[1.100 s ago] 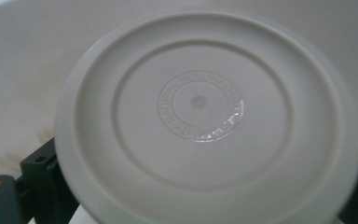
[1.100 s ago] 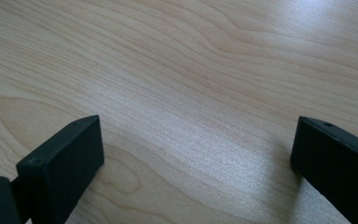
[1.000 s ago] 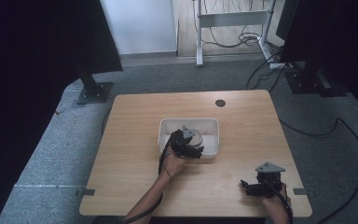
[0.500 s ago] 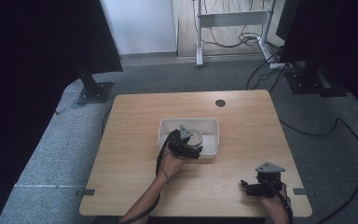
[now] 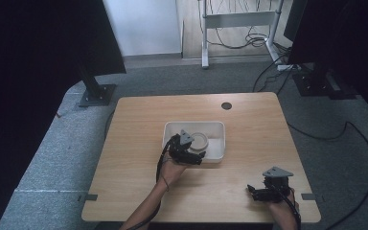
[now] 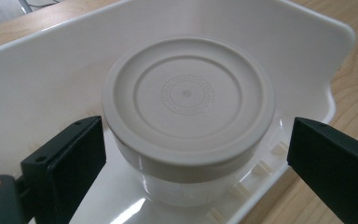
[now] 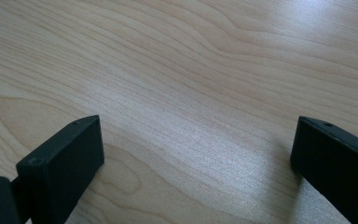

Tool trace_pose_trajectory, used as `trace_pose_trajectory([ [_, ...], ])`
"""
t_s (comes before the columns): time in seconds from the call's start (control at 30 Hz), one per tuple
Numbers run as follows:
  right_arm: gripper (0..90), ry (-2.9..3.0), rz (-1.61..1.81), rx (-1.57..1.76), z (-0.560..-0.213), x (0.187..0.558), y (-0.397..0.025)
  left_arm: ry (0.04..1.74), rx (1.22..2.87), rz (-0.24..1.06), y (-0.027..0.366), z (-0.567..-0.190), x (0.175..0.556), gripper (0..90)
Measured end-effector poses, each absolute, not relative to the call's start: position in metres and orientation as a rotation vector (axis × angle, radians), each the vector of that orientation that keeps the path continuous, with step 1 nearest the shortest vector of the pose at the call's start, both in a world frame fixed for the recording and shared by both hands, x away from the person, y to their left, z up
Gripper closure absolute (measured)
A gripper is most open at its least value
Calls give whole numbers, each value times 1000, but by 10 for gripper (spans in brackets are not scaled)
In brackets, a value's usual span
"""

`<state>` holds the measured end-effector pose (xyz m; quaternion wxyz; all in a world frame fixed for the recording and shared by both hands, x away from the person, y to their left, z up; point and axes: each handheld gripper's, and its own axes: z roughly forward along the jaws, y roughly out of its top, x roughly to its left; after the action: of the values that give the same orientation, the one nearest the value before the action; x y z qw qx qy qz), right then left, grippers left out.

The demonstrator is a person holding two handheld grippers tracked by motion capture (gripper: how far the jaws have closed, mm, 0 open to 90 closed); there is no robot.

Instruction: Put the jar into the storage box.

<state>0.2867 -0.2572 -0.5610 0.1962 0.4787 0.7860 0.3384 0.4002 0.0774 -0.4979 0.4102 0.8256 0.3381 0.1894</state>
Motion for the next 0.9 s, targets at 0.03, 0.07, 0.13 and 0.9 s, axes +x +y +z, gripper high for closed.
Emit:
trace_pose_trajectory([
  [0.03, 20, 2202, 948, 1341, -561, 287, -257, 850, 2078, 477, 78, -497, 399, 42],
  [0.07, 20, 2202, 948, 1341, -561, 287, -257, 844, 2076, 477, 78, -496, 398, 42],
  [0.13, 20, 2202, 948, 1341, -561, 287, -257, 840, 2073, 477, 79, -494, 396, 42],
  [0.9, 20, 2201, 948, 1339, -561, 287, -257, 789, 2045, 448, 100, -490, 376, 47],
])
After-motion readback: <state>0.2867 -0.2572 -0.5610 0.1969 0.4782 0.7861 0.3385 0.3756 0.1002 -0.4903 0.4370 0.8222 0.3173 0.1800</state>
